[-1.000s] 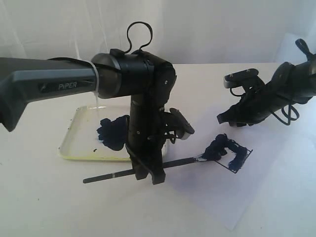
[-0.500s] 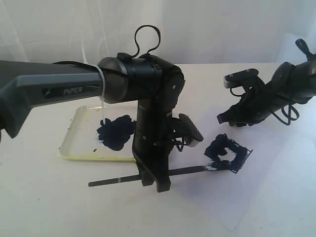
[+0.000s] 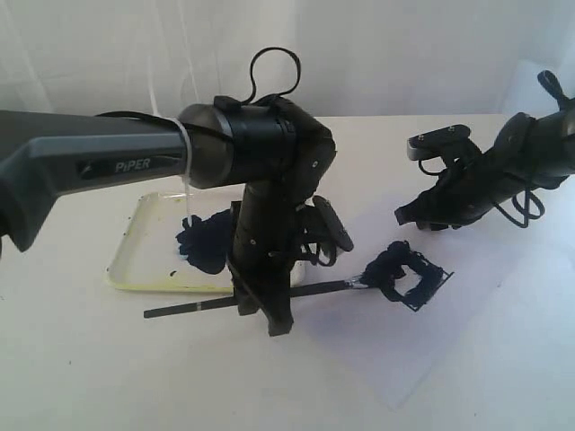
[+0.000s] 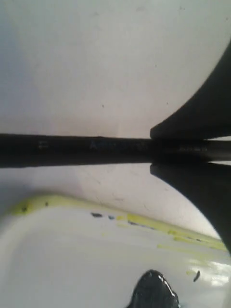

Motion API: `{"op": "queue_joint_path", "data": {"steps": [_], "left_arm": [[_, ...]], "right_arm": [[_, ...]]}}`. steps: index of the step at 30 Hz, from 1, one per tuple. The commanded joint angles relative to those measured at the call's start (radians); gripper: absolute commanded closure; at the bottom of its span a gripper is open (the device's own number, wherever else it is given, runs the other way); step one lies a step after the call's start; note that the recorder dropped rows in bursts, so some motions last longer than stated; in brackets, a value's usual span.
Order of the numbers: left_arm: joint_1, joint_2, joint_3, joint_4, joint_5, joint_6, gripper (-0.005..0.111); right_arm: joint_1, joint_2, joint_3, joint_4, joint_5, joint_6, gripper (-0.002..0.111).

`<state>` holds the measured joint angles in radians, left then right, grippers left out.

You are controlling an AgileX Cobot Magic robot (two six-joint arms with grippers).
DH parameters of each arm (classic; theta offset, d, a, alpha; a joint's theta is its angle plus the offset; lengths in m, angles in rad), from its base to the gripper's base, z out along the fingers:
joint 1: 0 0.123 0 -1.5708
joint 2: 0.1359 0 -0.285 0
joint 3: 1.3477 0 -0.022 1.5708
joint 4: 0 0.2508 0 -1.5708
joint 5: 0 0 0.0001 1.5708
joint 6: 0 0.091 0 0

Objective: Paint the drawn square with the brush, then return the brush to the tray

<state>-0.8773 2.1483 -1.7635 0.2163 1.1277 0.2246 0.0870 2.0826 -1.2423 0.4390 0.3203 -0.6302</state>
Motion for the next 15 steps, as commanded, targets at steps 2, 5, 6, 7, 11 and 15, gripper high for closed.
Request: {"op": "queue_joint_path", "data": {"steps": [2, 5, 6, 7, 11, 15], "left_arm": [[-0.01, -0.009, 0.005, 0.008, 0.093, -0.007, 0.107], [-0.017, -0.009, -0.005, 0.008, 0.093, -0.007, 0.107], [-0.017, -0.009, -0.017, 0.008, 0.093, -0.007, 0.107], [-0.019, -0.009, -0.027, 0.008, 0.093, -0.007, 0.107], [-0.026, -0.009, -0.089, -0.019, 0.093, -0.002, 0.107], [-0.028, -0.009, -0.109, -0.081, 0.093, 0.038, 0.107]], "right_arm": [[-0.006, 0.008, 0.006, -0.014, 0.03, -0.004, 0.075], [-0.006, 0.008, 0.006, -0.014, 0.03, -0.004, 0.075], [-0.006, 0.008, 0.006, -0.014, 0.03, -0.004, 0.075], [-0.006, 0.008, 0.006, -0.014, 0.03, -0.004, 0.075], [-0.006, 0.008, 0.006, -0.014, 0.03, -0.004, 0.075], [-0.006, 0.008, 0.006, -0.014, 0.03, -0.004, 0.075]]}}
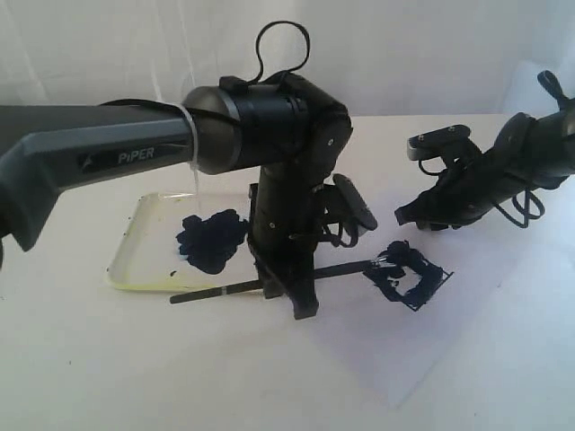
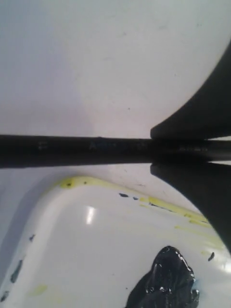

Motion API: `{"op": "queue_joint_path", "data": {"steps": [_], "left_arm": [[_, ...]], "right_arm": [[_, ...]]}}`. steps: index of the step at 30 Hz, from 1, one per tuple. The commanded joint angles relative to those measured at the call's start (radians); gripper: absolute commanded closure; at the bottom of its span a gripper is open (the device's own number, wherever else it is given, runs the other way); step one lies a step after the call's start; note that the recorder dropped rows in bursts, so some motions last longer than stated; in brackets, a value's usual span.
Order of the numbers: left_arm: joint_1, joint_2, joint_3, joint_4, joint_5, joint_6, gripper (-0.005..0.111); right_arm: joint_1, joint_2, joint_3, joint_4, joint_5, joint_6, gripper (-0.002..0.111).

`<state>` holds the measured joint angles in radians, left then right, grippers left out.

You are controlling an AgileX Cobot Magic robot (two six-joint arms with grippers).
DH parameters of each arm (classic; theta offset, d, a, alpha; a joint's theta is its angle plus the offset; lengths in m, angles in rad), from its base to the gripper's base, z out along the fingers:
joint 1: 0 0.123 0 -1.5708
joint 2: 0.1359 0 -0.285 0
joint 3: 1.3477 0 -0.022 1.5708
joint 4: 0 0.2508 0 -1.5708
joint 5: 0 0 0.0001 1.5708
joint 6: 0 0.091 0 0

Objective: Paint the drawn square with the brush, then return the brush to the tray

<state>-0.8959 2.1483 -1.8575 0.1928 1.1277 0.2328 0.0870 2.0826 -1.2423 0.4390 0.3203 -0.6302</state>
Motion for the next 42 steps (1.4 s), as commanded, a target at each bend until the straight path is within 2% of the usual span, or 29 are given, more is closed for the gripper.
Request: {"op": "queue_joint_path", "data": {"steps": [1, 17, 23, 29, 34, 42], "left_arm": [[-0.012, -0.009, -0.015, -0.057, 0.093, 0.033, 0.107], [-0.012, 0.04, -0.004, 0.056, 0.093, 0.027, 0.107], [-0.014, 0.065, -0.004, 0.054, 0.093, 0.026, 0.107], [-0.055, 0.061, -0.004, 0.053, 0.093, 0.028, 0.107], [-0.09, 0.061, -0.004, 0.114, 0.093, 0.029, 0.107], [-0.092, 0.061, -0.004, 0.294, 0.093, -0.055, 0.107]], "right_arm": [[-0.006, 0.008, 0.006, -0.014, 0.032, -0.004, 0.075], [-0.006, 0.008, 0.006, -0.014, 0.038, -0.004, 0.075], [-0.006, 0.008, 0.006, -0.014, 0.034, -0.004, 0.075], [-0.006, 0.008, 0.006, -0.014, 0.018, -0.004, 0.075], [-0.006, 0.008, 0.006, -0.014, 0.023, -0.004, 0.075], [-0.006, 0.008, 0.006, -0.014, 0.028, -0.004, 0.075]]}}
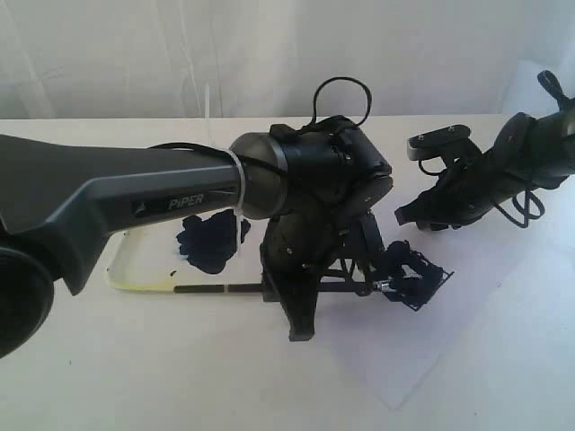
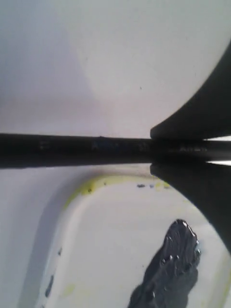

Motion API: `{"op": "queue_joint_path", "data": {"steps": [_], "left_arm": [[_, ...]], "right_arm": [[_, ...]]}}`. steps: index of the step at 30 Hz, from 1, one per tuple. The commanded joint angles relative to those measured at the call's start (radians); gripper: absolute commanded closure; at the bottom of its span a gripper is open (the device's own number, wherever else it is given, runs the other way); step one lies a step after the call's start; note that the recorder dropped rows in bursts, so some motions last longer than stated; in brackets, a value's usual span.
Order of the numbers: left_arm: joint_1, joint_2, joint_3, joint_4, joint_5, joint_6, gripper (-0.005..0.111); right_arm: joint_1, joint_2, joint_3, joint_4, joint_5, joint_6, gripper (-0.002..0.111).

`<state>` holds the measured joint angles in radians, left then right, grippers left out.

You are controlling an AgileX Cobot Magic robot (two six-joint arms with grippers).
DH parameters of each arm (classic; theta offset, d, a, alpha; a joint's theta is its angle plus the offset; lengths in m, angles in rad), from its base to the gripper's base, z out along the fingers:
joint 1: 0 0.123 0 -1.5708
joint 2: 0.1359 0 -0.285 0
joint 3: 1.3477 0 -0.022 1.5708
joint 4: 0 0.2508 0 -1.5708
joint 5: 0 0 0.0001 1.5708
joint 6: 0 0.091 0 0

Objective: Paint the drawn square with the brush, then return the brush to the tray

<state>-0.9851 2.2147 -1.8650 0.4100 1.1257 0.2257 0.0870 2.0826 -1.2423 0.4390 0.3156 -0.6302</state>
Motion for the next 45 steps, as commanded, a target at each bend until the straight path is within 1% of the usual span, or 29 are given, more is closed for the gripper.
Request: {"op": "queue_joint_path", "data": {"steps": [1, 8, 9, 12, 17, 20, 23, 24, 32, 38, 39, 41, 42, 45], "left_arm": [[-0.003, -0.005, 0.003, 0.094, 0.095, -0.048, 0.107], [-0.003, -0.005, 0.003, 0.121, 0.095, -0.048, 0.107], [-0.003, -0.005, 0.003, 0.107, 0.095, -0.048, 0.107], [-0.003, -0.005, 0.003, -0.001, 0.095, -0.023, 0.107], [-0.005, -0.005, 0.003, 0.062, 0.095, -0.016, 0.107], [-0.001, -0.005, 0.003, 0.184, 0.095, -0.096, 0.107], [0.006, -0.003, 0.003, 0.138, 0.095, -0.072, 0.107], [-0.003, -0.003, 0.003, 0.128, 0.095, -0.056, 0.107], [-0.044, -0.003, 0.003, 0.126, 0.095, -0.017, 0.107], [-0.045, -0.002, 0.003, 0.126, 0.095, -0.009, 0.107], [-0.045, 0.001, 0.003, 0.135, 0.095, -0.009, 0.107], [-0.04, 0.014, 0.003, 0.226, 0.095, -0.014, 0.107], [-0.036, 0.021, 0.003, 0.245, 0.095, -0.016, 0.107], [-0.026, 0.027, 0.0, 0.248, 0.095, -0.026, 0.107]], "right_arm": [[-0.006, 0.008, 0.006, -0.014, 0.032, -0.004, 0.075], [-0.006, 0.008, 0.006, -0.014, 0.038, -0.004, 0.075], [-0.006, 0.008, 0.006, -0.014, 0.038, -0.004, 0.075], [-0.006, 0.008, 0.006, -0.014, 0.036, -0.004, 0.075], [-0.006, 0.008, 0.006, -0.014, 0.033, -0.004, 0.075], [-0.006, 0.008, 0.006, -0.014, 0.041, -0.004, 0.075], [-0.006, 0.008, 0.006, -0.014, 0.041, -0.004, 0.075], [-0.006, 0.008, 0.006, -0.014, 0.038, -0.004, 0.075], [-0.006, 0.008, 0.006, -0.014, 0.038, -0.004, 0.075], [-0.006, 0.008, 0.006, -0.014, 0.041, -0.004, 0.075], [-0.006, 0.008, 0.006, -0.014, 0.041, -0.004, 0.075], [-0.006, 0.008, 0.006, -0.014, 0.041, -0.004, 0.075], [-0.006, 0.008, 0.006, -0.014, 0.041, -0.004, 0.075], [-0.006, 0.008, 0.006, -0.014, 0.044, -0.004, 0.075]]}}
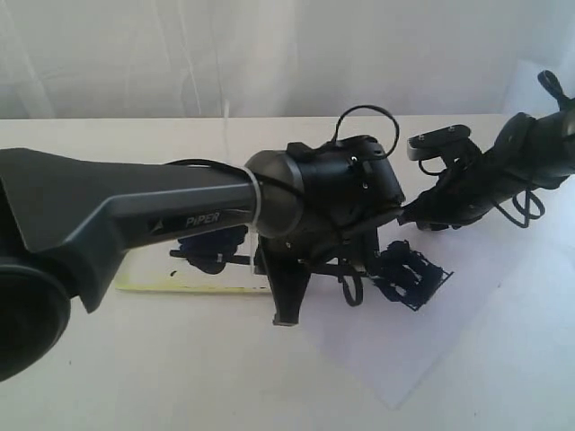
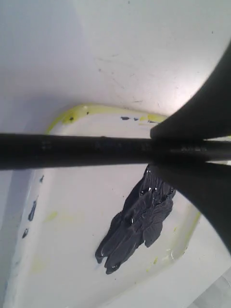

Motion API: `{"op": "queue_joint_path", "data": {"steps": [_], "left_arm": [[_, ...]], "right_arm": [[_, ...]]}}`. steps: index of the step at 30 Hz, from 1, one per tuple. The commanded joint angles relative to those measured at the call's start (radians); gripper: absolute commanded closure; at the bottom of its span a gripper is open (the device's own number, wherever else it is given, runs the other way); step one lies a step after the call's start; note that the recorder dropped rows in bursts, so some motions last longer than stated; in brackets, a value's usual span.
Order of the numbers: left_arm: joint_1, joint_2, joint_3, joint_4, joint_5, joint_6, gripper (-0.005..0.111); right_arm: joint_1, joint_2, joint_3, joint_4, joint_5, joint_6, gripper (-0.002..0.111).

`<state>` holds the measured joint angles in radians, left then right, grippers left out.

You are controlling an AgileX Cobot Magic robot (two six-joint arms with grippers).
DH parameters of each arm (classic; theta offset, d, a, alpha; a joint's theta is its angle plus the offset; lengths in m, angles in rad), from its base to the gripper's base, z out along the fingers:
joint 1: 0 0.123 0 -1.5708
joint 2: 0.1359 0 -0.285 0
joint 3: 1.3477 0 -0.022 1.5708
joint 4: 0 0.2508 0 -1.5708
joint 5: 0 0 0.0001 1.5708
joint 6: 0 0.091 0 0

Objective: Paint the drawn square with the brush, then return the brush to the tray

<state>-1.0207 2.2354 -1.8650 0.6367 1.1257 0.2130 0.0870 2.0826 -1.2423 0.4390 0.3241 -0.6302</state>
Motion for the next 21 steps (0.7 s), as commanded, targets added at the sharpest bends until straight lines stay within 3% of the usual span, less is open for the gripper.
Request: {"op": "queue_joint_path", "data": {"steps": [1, 21], "left_arm": [[0.007, 0.006, -0.009, 0.021, 0.095, -0.019, 0.107], [-0.015, 0.011, -0.045, -0.015, 0.073, 0.055, 0.107]], "right_arm": [[-0.006, 0.008, 0.006, -0.014, 0.031, -0.004, 0.075], [-0.006, 0.008, 0.006, -0.014, 0.034, -0.004, 0.075]]}}
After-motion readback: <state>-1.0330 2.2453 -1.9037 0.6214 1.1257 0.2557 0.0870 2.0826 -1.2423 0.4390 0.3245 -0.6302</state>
